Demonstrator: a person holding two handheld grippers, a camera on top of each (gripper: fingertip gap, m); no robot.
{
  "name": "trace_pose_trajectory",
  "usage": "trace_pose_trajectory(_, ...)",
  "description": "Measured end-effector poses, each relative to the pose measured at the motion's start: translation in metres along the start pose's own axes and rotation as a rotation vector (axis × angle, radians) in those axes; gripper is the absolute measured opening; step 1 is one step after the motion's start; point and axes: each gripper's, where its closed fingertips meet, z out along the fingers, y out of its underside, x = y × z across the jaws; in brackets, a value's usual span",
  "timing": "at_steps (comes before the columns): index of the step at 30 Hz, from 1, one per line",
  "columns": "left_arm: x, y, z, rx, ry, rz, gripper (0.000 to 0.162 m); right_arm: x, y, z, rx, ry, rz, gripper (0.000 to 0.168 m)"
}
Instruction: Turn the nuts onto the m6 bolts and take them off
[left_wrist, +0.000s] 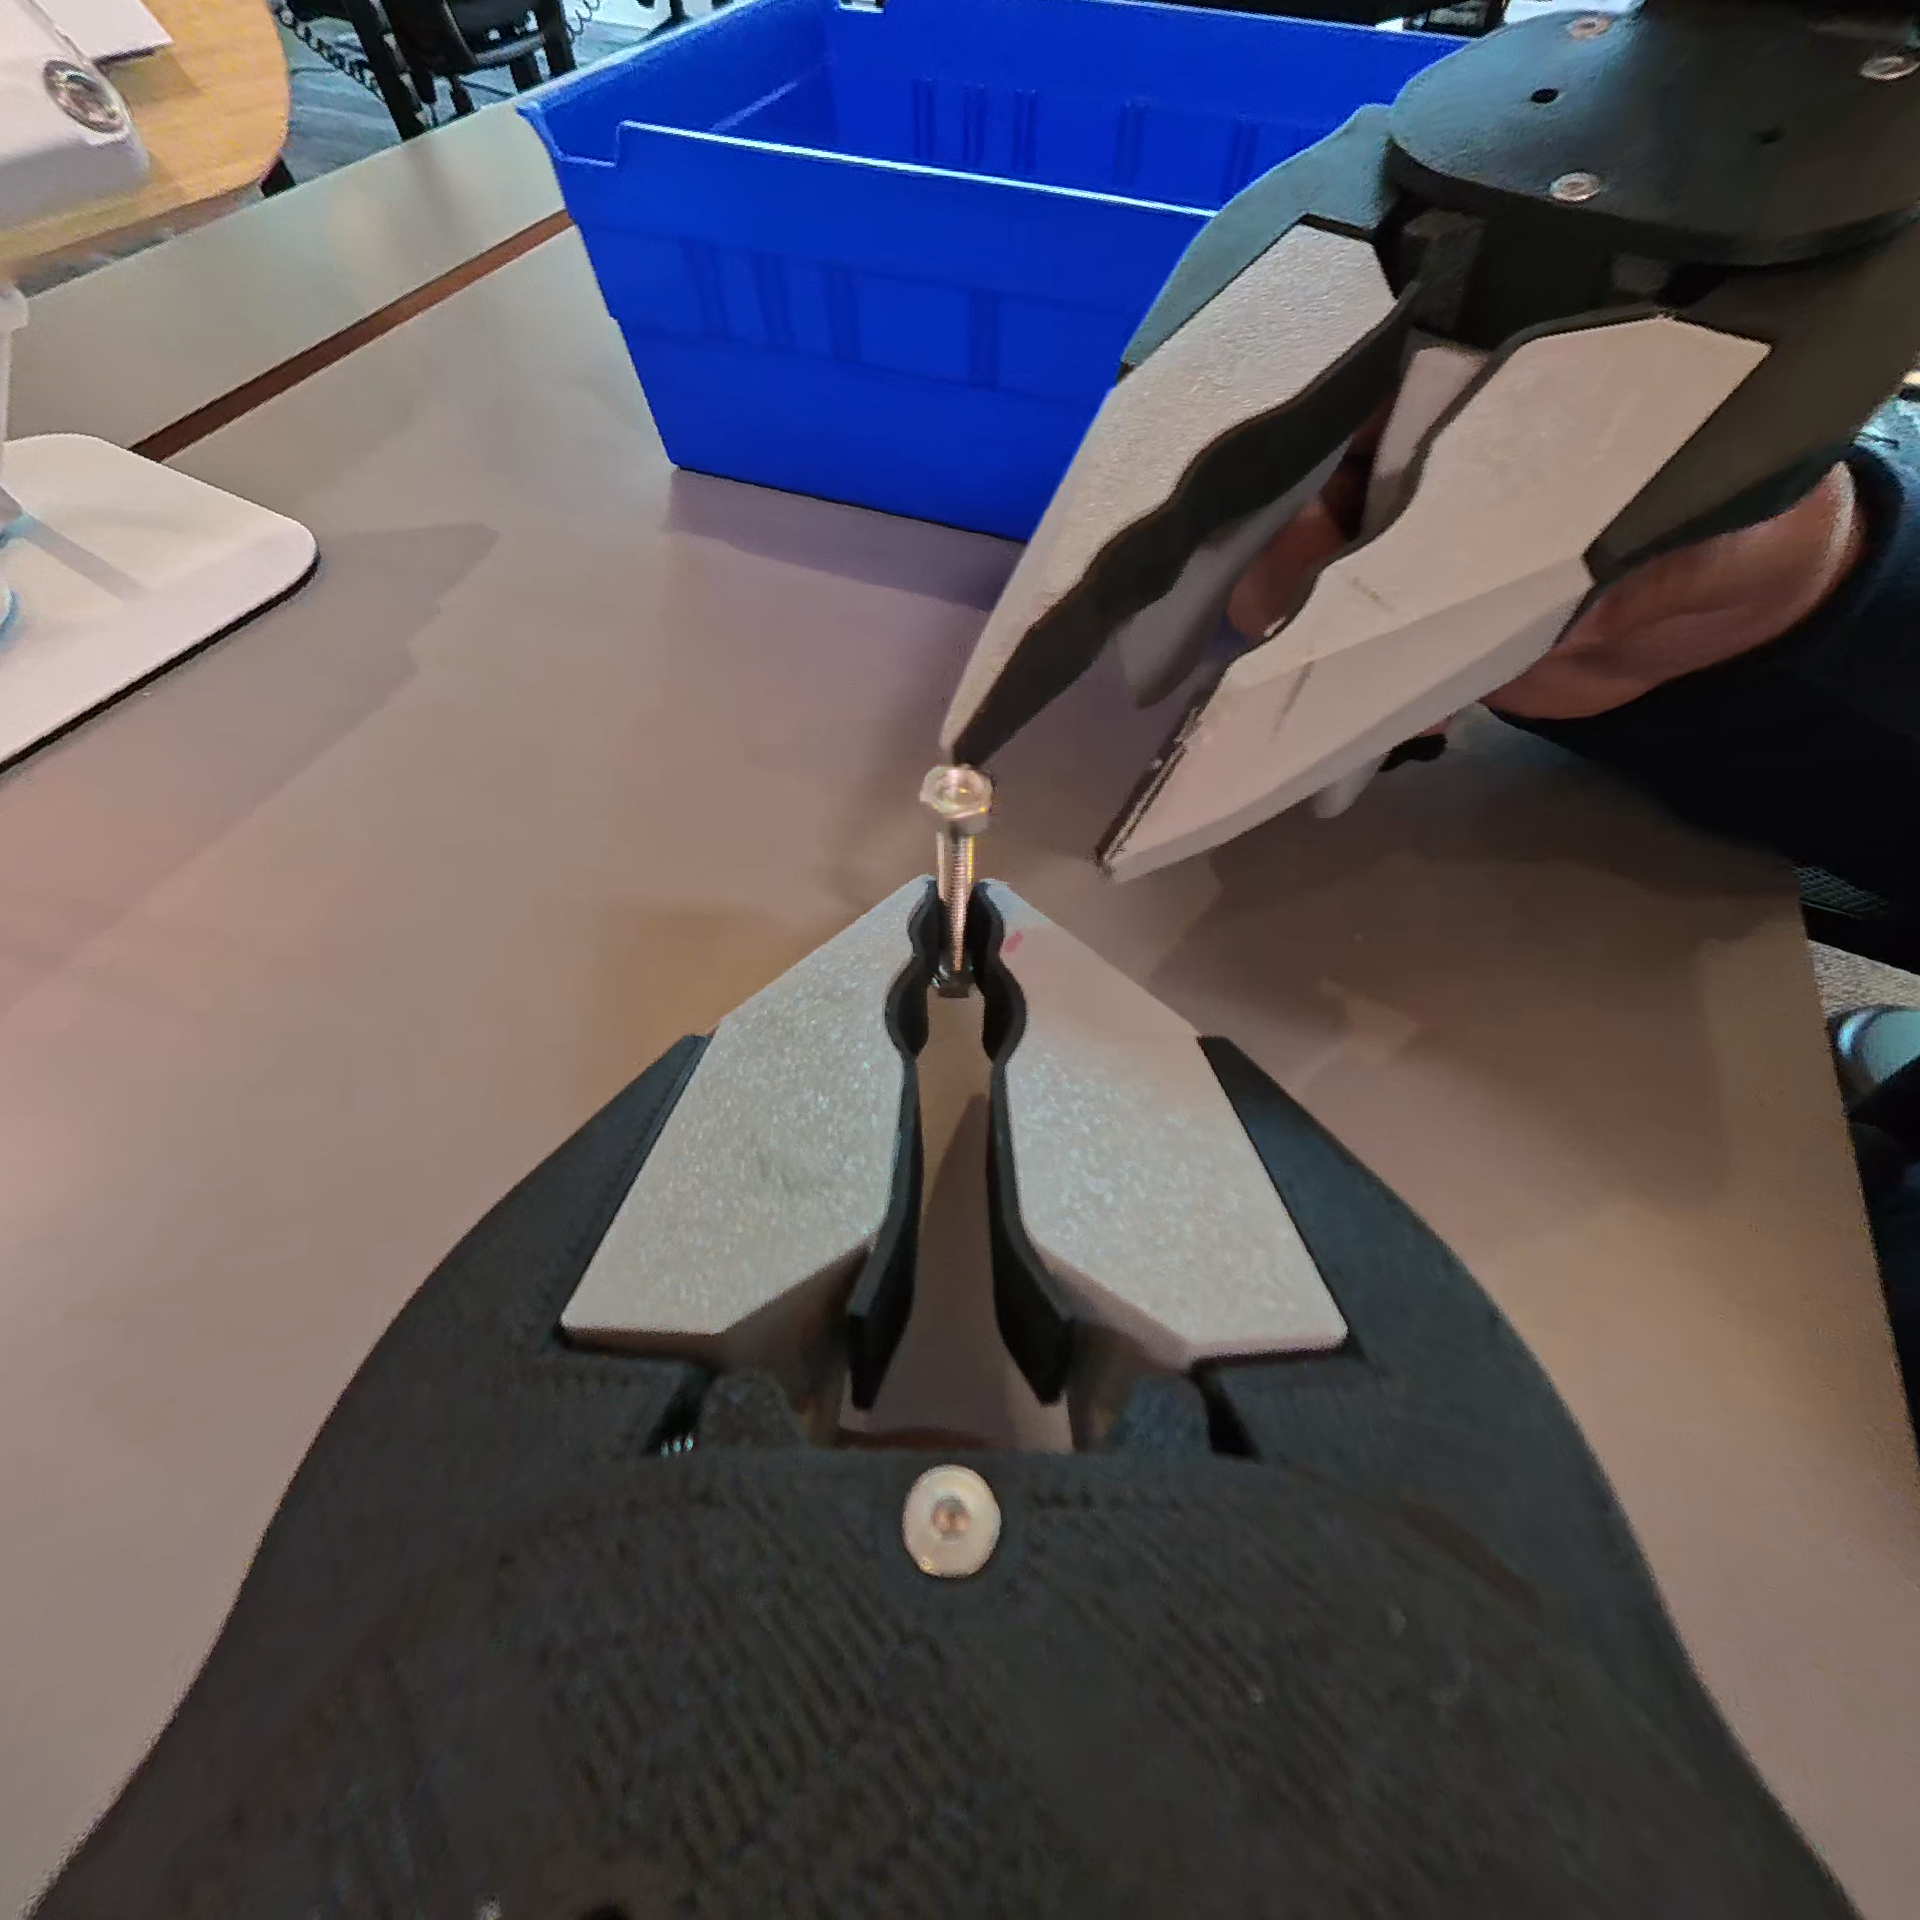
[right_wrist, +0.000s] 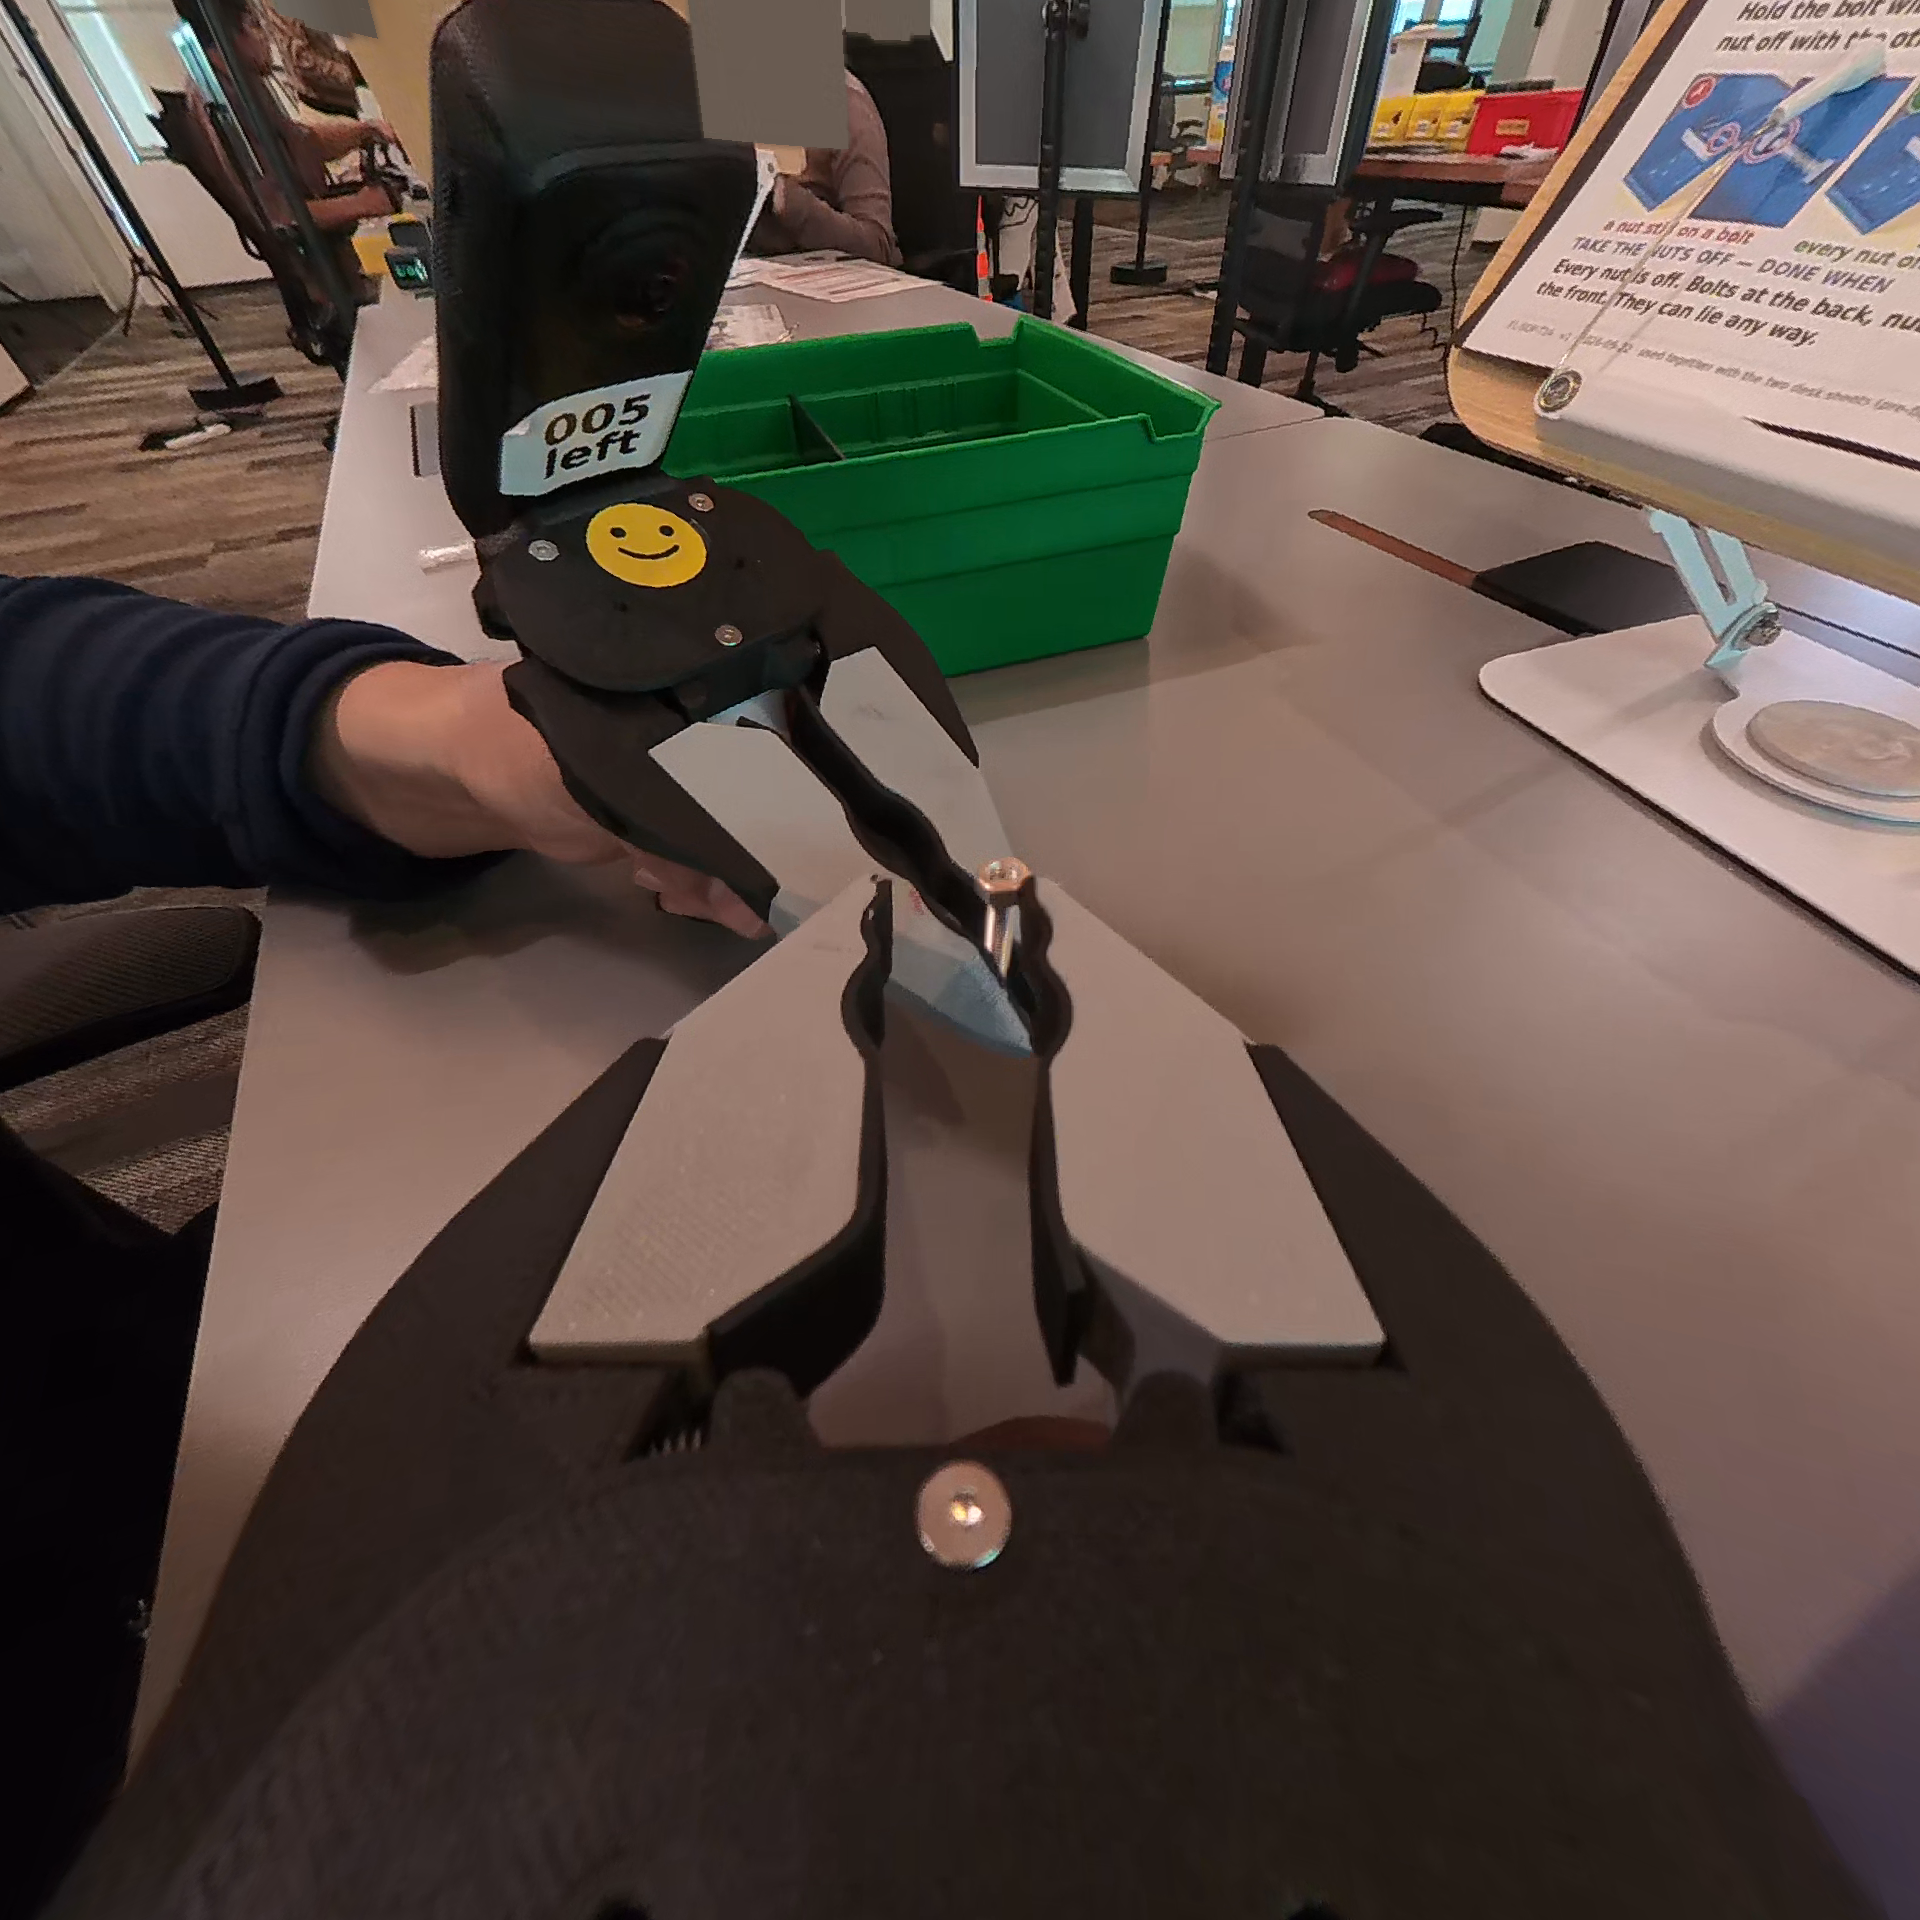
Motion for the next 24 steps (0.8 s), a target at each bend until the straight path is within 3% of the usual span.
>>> trace_pose_trajectory(5, -0.003, -0.001, -0.002, 0.007, -0.005, -0.009, 0.003, 0.001, -0.001, -0.001, 0.007, 0.003, 0.000, 0.018)
trace_pose_trajectory(11, 0.004, -0.001, 0.001, 0.003, 0.018, 0.006, 0.003, 0.002, 0.000, 0.001, -0.001, 0.010, 0.005, 0.026)
trace_pose_trajectory(20, -0.006, -0.001, -0.003, 0.008, -0.012, -0.017, 0.003, 0.000, 0.000, 0.000, 0.003, -0.004, 0.002, 0.020)
trace_pose_trajectory(24, 0.001, -0.002, -0.001, 0.010, 0.010, 0.001, 0.003, 0.003, -0.001, 0.001, 0.006, 0.014, 0.010, 0.028)
